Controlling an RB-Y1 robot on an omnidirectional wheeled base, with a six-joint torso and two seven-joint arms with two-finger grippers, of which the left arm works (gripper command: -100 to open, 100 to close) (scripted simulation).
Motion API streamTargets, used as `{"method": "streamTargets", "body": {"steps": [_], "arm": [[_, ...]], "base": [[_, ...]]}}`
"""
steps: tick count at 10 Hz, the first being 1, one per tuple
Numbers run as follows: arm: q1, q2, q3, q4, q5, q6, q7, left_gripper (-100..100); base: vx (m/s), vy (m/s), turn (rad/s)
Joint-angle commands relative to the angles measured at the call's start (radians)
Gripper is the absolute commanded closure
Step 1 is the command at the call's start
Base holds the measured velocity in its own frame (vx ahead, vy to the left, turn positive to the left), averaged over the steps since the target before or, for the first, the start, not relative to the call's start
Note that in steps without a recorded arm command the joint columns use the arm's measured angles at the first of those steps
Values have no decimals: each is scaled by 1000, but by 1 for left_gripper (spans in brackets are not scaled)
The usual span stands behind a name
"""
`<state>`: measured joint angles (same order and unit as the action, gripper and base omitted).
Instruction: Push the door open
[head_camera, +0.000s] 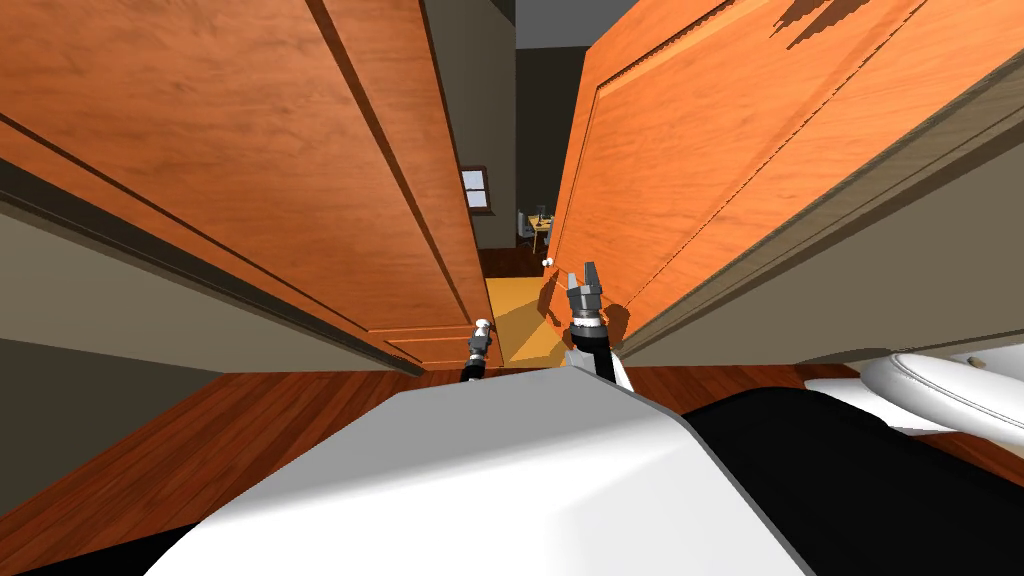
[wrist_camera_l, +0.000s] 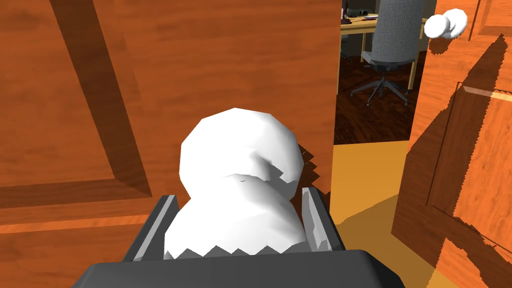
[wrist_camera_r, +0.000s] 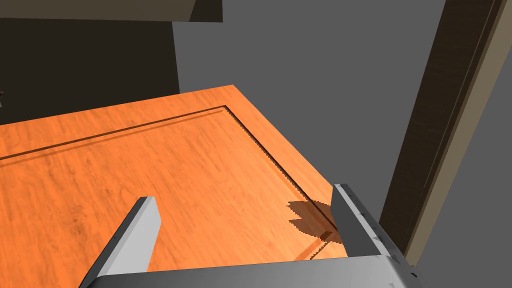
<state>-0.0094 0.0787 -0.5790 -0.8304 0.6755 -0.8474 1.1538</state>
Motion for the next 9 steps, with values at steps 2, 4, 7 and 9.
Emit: {"method": "streamTargets", "body": {"steps": [2,4,7,9], "arm": [[-4,12,38,-18,12,-6,-12,100],[-6,12,51,-15,17,-8,-15,100],[-8,12,71,-11,24,-11,-21,100],[-12,11,101,-4,34,-15,-29,100]], "base": [[206,-93,44],[163,-59,28],[107,-46,34],[126,-64,67]]}}
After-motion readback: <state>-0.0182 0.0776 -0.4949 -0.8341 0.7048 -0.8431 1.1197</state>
